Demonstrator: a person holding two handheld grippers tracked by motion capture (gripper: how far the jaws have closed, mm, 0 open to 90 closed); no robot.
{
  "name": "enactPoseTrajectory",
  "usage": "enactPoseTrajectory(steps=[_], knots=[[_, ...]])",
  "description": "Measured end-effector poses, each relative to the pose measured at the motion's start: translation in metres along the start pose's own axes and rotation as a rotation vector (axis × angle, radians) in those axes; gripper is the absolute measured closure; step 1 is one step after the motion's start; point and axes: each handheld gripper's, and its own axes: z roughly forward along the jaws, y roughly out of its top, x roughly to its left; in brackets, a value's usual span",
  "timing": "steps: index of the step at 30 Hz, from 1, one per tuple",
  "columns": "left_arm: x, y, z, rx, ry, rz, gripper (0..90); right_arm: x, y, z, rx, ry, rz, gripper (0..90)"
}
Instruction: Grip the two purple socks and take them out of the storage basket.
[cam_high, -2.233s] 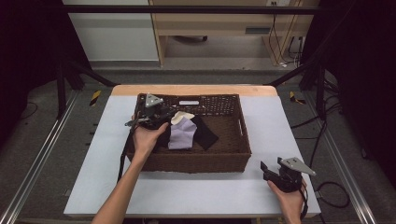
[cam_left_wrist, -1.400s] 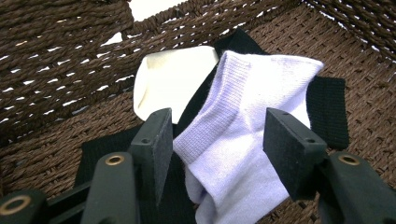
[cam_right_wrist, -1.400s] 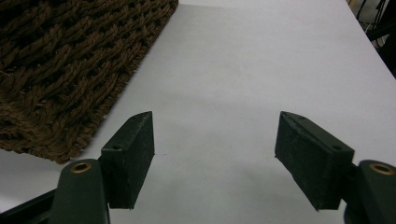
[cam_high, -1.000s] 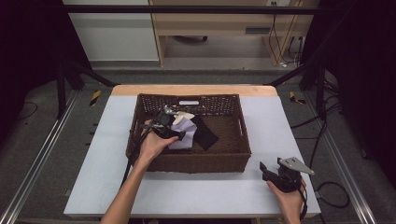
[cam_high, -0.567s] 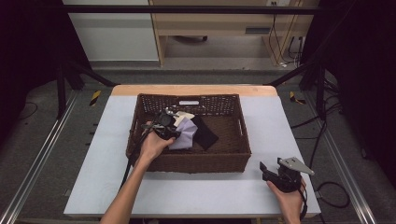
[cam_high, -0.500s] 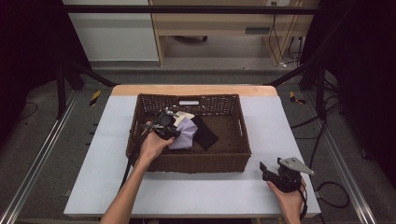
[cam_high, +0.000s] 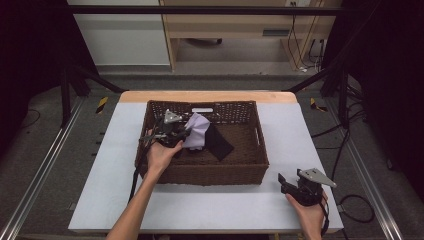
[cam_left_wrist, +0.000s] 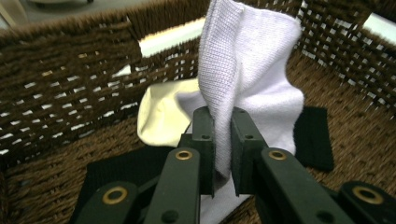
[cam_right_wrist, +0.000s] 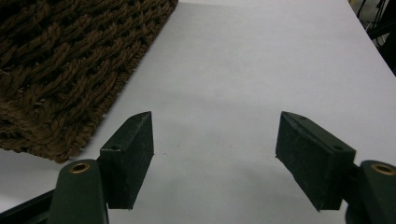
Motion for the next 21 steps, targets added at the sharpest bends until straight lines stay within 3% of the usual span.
enactPoseTrajectory(steps=[2,6,9,12,16,21], knots=[[0.000,0.000,0.001,0.013,-0.015,0.002,81.3,0.000,0.000,0.000,0.000,-0.002,-0.003,28.0],[0.002,-0.001,0.009,0.088,-0.016,-0.010,80.0,0.000,0.000,0.000,0.001,-0.002,-0.003,28.0],[0.004,-0.002,0.014,0.128,-0.008,-0.006,72.9,0.001,0.000,0.000,0.001,-0.003,-0.004,28.0],[0.006,-0.003,0.015,0.119,0.014,0.000,60.9,0.001,0.000,0.000,0.001,-0.002,-0.003,28.0],[0.006,-0.003,0.017,0.128,0.026,0.010,60.8,0.001,0.000,0.000,0.001,-0.002,-0.004,28.0],[0.007,-0.004,0.022,0.184,0.046,0.038,58.3,0.000,0.000,0.000,0.001,-0.002,-0.012,27.9]])
